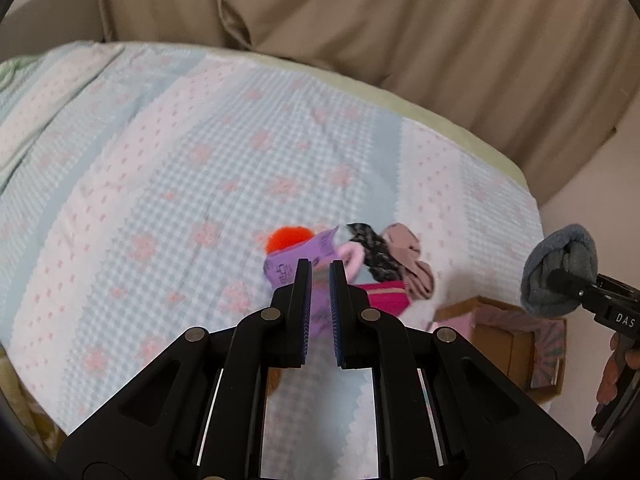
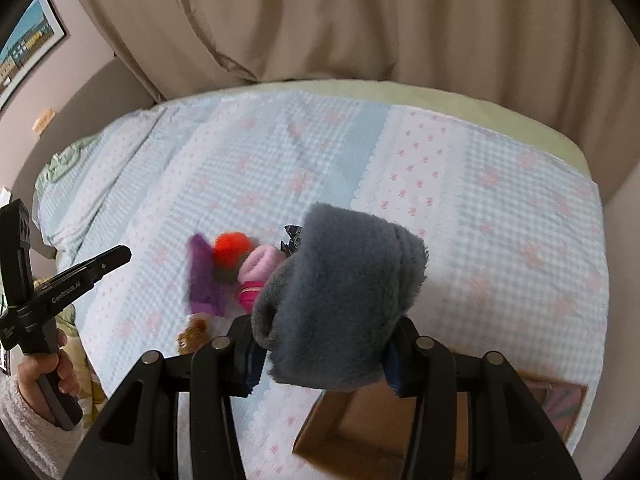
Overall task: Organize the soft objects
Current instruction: 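Carry the grey sock over the cardboard box and release it inside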
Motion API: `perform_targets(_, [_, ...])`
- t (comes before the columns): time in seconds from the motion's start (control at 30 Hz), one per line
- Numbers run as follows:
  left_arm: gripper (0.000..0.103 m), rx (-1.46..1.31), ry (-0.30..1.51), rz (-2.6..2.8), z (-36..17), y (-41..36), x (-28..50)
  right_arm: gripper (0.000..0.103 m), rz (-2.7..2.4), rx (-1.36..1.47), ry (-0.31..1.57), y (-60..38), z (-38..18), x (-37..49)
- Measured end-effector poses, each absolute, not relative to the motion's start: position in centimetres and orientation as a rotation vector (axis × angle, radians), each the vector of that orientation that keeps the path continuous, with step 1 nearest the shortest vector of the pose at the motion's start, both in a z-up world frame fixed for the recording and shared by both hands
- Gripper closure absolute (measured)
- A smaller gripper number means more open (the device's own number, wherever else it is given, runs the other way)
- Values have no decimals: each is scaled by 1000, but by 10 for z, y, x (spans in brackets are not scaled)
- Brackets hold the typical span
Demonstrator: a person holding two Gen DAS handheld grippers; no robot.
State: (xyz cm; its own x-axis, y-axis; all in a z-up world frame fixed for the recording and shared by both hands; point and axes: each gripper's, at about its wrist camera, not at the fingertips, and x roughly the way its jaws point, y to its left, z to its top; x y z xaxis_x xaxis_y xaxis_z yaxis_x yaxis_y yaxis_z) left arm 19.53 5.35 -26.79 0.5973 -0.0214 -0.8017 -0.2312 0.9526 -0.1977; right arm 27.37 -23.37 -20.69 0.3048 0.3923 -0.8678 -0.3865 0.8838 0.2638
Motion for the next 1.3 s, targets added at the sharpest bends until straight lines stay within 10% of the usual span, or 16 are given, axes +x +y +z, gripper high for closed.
perform_targets(0.67, [95,-162,996,-122,-227,-99,171,59,285,133,1180,-355,-175,192])
perform_targets(1.3, [94,57,1193,-256,-342,-263,235,51,138,174,1398,-455,-292,196])
